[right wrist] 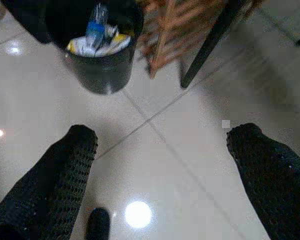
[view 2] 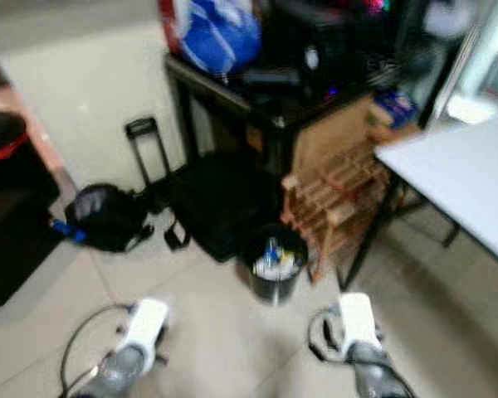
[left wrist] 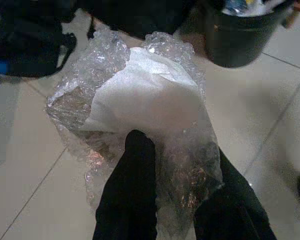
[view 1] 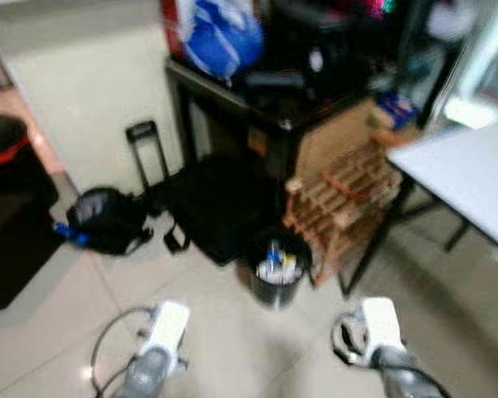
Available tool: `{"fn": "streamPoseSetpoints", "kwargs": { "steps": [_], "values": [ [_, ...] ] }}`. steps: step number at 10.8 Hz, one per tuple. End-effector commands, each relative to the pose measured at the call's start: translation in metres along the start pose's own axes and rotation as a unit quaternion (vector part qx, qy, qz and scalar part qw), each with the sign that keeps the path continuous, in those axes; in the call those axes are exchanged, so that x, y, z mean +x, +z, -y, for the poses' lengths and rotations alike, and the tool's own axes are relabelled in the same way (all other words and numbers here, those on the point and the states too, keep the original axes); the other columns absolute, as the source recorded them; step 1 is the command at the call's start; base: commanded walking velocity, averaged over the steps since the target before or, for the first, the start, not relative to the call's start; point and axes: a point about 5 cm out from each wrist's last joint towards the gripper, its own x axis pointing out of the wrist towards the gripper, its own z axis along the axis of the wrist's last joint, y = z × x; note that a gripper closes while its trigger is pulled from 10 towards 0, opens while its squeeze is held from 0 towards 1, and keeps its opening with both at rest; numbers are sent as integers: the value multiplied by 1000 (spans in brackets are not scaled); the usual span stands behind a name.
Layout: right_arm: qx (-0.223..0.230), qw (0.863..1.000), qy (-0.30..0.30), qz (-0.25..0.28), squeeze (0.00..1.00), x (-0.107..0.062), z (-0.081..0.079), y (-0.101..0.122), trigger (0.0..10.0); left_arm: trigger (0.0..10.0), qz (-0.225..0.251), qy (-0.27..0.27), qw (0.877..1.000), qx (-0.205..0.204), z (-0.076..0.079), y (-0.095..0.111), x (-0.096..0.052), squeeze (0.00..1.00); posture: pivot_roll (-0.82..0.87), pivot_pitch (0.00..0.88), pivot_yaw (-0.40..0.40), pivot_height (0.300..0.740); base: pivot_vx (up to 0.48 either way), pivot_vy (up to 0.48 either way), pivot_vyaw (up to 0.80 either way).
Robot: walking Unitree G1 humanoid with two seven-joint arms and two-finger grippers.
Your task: Picking trash to rubbish bin
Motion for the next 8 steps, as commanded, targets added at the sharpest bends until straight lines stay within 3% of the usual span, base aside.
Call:
{"fn": "streamPoseSetpoints", "kwargs": {
  "steps": [1,8],
  "values": [
    [4,1000,12,2,0,1,-10,2,10000,10000,-5,18,1000,5,-14,-3,-1,0,-23,41,17,740,356,0,0],
    [6,1000,16,3,0,2,-12,4,10000,10000,-7,17,1000,6,-13,-4,-1,0,-20,46,16,740,352,0,-114]
  ]
}}
